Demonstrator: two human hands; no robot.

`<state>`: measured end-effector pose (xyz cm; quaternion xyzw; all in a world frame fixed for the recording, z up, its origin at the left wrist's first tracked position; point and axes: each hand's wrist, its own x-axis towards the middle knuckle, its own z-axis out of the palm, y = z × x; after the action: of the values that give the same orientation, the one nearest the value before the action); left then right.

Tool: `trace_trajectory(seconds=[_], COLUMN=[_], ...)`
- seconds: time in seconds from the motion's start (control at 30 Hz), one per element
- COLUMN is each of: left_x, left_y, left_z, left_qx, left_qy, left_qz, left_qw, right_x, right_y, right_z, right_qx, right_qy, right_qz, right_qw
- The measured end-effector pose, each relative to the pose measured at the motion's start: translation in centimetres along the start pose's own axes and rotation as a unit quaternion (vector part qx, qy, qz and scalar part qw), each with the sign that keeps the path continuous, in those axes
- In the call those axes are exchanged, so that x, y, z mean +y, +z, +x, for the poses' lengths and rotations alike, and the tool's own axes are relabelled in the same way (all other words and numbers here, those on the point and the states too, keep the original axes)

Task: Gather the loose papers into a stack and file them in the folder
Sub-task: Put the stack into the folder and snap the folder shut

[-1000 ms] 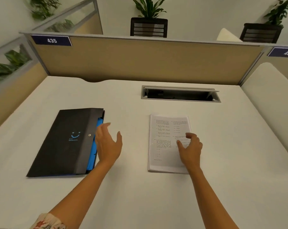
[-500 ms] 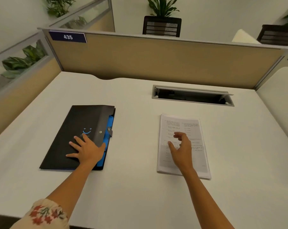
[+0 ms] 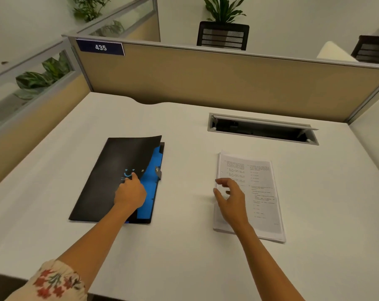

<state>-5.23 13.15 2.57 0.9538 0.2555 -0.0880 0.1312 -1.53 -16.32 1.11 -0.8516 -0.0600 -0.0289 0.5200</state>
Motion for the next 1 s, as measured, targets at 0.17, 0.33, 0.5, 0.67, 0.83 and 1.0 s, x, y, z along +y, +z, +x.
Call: trace_trajectory(seconds=[0.17, 0.33, 0.5, 0.67, 0.83, 1.0], left_x=[2.1, 4.9, 7.3, 9.1, 9.8, 10.4], left_y=[0.0, 0.0, -1.1, -2.0, -2.0, -2.0], left_z=[-1.8, -4.1, -5.7, -6.6, -7.3, -7.7], left_qx=[-0.003, -0.001, -0.005, -0.026, -0.043, -0.053], left_qy=[0.03, 0.053, 0.057, 0.04, 0.038, 0.04], left_qz=[-0.068, -0.086, -0.107, -0.091, -0.05, -0.048], left_qw=[0.997, 0.995, 0.993, 0.995, 0.997, 0.997], right_x=[-2.3, -5.2, -6.1, -4.8, -3.2, -1.1], right_y=[3.1, 6.5, 8.7, 9.7, 10.0, 10.2], right_z=[-1.2, 0.1, 2.5, 3.4, 4.0, 4.1], right_qx=[-0.146, -0.266, -0.388, -0.458, -0.437, -0.447], right_qy=[-0.111, -0.218, -0.21, -0.213, -0.273, -0.253], right_qz=[-0.052, -0.149, -0.324, -0.379, -0.394, -0.41], right_qw=[0.982, 0.927, 0.837, 0.775, 0.761, 0.754])
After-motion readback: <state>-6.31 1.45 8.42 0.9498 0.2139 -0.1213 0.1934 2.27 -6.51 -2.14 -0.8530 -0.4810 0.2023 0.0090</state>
